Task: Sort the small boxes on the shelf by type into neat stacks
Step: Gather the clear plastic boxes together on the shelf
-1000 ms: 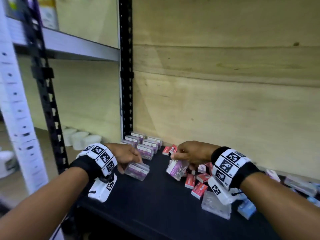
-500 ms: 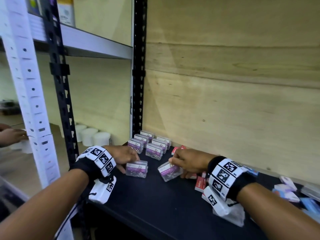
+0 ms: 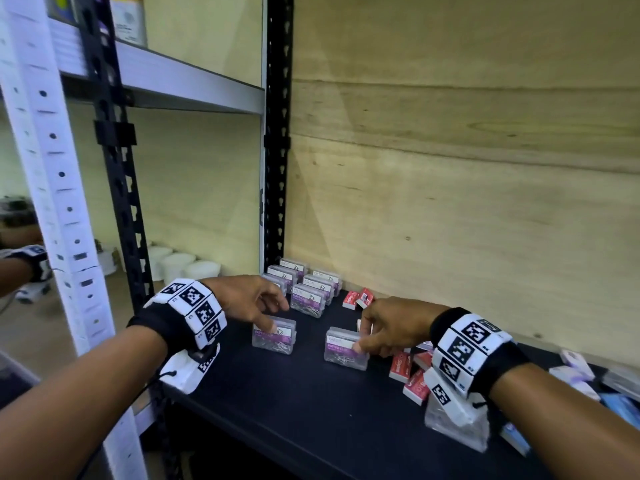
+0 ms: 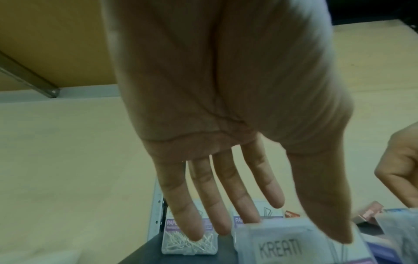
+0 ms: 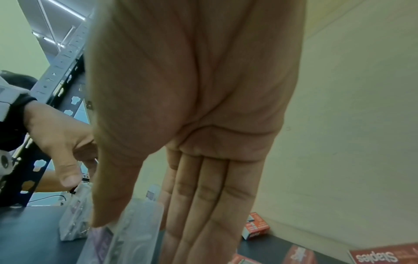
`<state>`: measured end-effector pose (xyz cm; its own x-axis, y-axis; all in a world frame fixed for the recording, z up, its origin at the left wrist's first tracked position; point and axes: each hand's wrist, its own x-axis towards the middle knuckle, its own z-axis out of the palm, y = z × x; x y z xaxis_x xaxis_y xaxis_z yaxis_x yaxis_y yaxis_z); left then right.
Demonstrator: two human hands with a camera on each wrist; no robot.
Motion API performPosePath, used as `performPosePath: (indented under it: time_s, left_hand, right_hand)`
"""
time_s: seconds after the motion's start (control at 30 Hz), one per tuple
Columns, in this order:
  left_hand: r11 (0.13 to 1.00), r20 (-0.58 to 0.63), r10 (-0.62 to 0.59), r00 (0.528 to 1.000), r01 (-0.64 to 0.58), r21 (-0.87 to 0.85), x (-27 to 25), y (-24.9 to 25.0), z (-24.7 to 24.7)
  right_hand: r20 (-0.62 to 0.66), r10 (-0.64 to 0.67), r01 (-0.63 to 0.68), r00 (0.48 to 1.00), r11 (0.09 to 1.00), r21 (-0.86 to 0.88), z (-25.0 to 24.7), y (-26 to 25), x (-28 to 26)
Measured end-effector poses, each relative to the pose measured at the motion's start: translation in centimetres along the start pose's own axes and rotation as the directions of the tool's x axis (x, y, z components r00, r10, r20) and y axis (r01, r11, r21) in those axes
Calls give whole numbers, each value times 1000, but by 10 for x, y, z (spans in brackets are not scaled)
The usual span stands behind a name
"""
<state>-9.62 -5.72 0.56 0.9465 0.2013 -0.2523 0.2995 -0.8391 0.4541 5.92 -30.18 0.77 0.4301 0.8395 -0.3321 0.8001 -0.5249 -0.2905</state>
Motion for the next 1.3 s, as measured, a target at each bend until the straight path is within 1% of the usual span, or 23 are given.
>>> performPosePath:
  time_s: [0.07, 0.23, 0.33, 0.43, 0.57, 0.67, 0.9, 1.17, 1.3]
  left_hand:
    - [998, -13, 27, 1000, -26, 63, 0, 2, 0]
    - [985, -38, 95, 995, -88, 146, 0, 3, 3]
    - [974, -51, 133, 990, -121, 194, -1, 6, 4]
    - [957, -59, 160, 985, -140, 255, -1, 8, 7]
    - [926, -95, 194, 976, -150, 345, 3, 8, 11]
    - [913, -105, 205, 973, -151, 380, 6, 6, 12]
    - [927, -138, 160, 977, -101, 362, 17, -9, 2]
    - [923, -154, 87, 984, -21, 383, 37, -25, -13]
    - [918, -162, 70, 984, 0, 396, 47, -32, -19]
  right_hand:
    - [1, 15, -15, 1000, 999, -46, 0, -2, -2]
    - [-17, 14, -17, 1000, 987, -158, -2, -9, -7]
    - [-59, -44, 33, 997, 984, -173, -3, -13, -10]
    - [-70, -116, 101, 991, 977, -185, -2, -18, -13]
    - [-99, -156, 128, 983, 960, -248, 1, -23, -9]
    - [-110, -183, 151, 977, 957, -246, 2, -25, -2]
    - [-129, -215, 181, 968, 956, -229, 2, -35, 21]
    - [-131, -194, 168, 972, 968, -186, -4, -51, 55]
    - [-158, -195, 164, 968, 968, -191, -7, -56, 72]
